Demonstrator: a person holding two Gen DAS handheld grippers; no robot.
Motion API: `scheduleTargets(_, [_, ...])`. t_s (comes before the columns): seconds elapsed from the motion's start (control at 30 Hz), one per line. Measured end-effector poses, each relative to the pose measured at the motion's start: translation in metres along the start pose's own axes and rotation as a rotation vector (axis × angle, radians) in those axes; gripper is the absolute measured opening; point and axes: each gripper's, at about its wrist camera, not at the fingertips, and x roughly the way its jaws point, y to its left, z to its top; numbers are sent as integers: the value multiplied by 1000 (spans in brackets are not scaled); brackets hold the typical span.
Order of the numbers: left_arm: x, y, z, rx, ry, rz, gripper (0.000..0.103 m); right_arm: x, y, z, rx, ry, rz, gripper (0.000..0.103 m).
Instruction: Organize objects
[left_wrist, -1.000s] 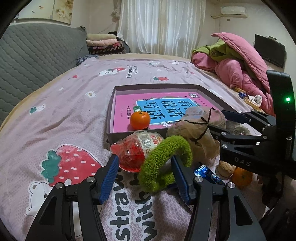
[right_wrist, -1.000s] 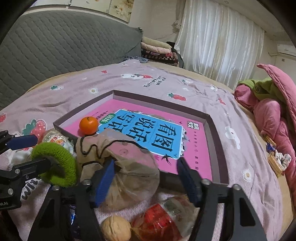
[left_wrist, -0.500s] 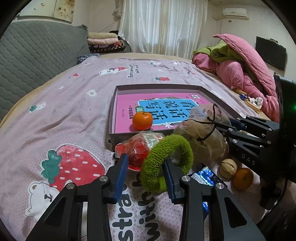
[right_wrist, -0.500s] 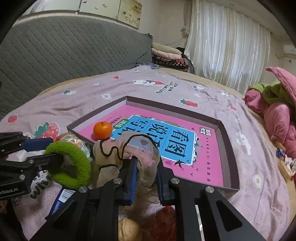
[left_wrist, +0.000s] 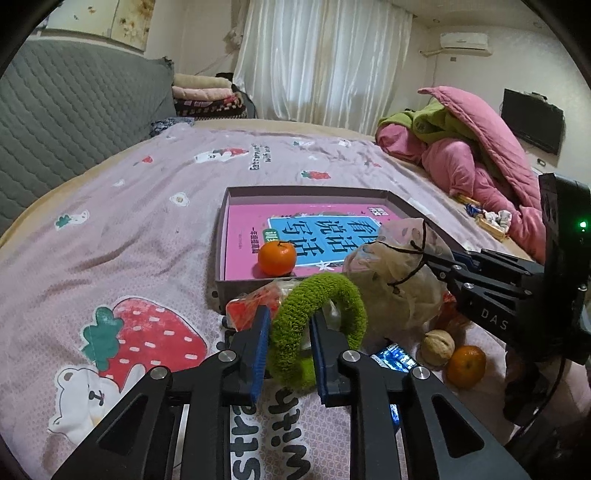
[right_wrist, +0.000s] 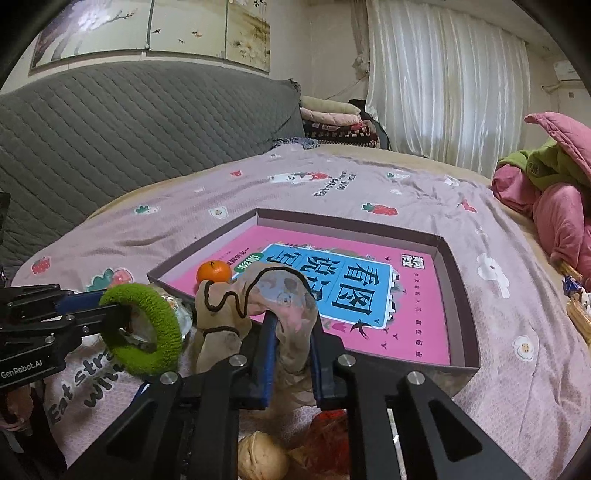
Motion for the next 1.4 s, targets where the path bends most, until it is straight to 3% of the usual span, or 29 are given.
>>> scheduleTargets(0.77, [-22, -10, 9, 24, -96, 1, 22, -32, -13, 11, 57, -112, 33, 16])
scheduleTargets(1.17, [-25, -20, 32, 22, -135, -2, 22, -43, -19, 17, 78, -155, 21, 15])
scheduleTargets(1.4, [-23, -26, 49, 29, -162, -7, 22, -48, -22, 19, 76, -177, 3, 9])
